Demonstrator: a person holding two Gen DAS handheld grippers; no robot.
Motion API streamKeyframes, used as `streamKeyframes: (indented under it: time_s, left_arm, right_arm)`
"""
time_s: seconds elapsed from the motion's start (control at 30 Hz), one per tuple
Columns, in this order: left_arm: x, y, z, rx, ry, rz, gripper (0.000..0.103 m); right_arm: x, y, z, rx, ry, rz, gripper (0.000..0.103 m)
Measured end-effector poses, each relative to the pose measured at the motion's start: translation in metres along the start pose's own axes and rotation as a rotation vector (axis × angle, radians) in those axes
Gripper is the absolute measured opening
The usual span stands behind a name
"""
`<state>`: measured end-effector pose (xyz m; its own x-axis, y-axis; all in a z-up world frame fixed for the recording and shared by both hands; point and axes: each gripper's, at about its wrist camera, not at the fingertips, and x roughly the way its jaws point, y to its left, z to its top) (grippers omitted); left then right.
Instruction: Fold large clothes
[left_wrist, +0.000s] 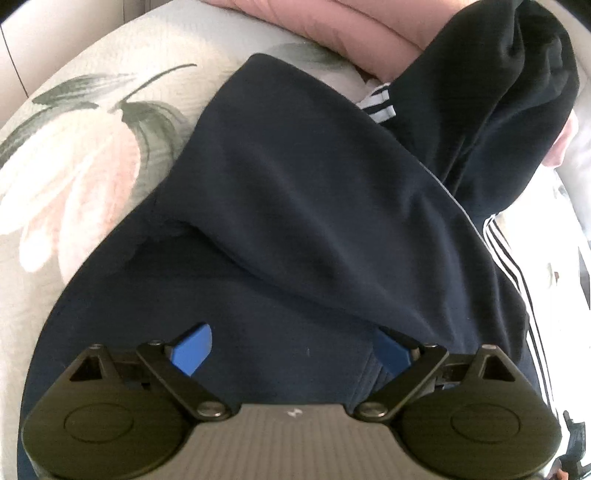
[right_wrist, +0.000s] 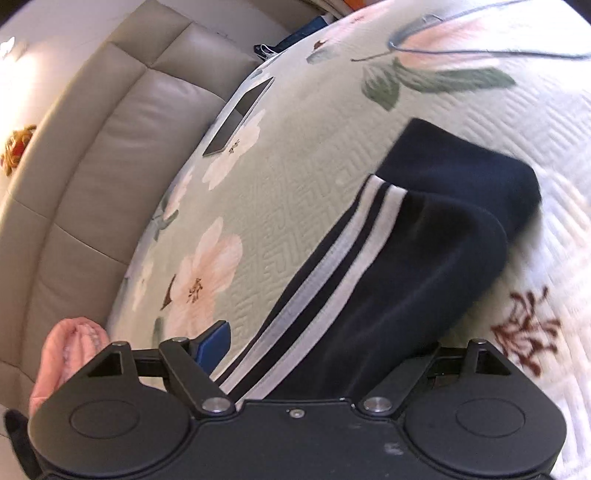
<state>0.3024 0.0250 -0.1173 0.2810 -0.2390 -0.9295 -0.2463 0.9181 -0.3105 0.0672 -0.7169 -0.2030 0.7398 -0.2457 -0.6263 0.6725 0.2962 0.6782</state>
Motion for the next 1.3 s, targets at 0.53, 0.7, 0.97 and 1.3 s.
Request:
streamKeyframes:
  time_s: [0.53,0.7,0.97,1.3]
  left_arm:
    - [-0.014,0.012,0.003,0.017,-0.043,-0.008,0.096]
    - [-0.016,0.017,0.007,0.019,-0.051,-0.032,0.096]
    - [-0.022,0.028,0.017,0.043,-0.085,-0.045,0.095]
    - [-0.023,0.054,0.030,0.031,-0.100,-0.057,0.095]
  right_arm:
    - [-0.031,0.041,0.005,-0.003,-0.147,-0.047,0.008]
    - [-0.048,0.124,-0.012,-0.092,-0.161,0.164,0.008]
    - [-0.073,0.272,-0.137,-0.345,-0.104,0.624,0.008]
    - [0.053,0.271,-0.397,-0.889,0.500,0.481,0.021]
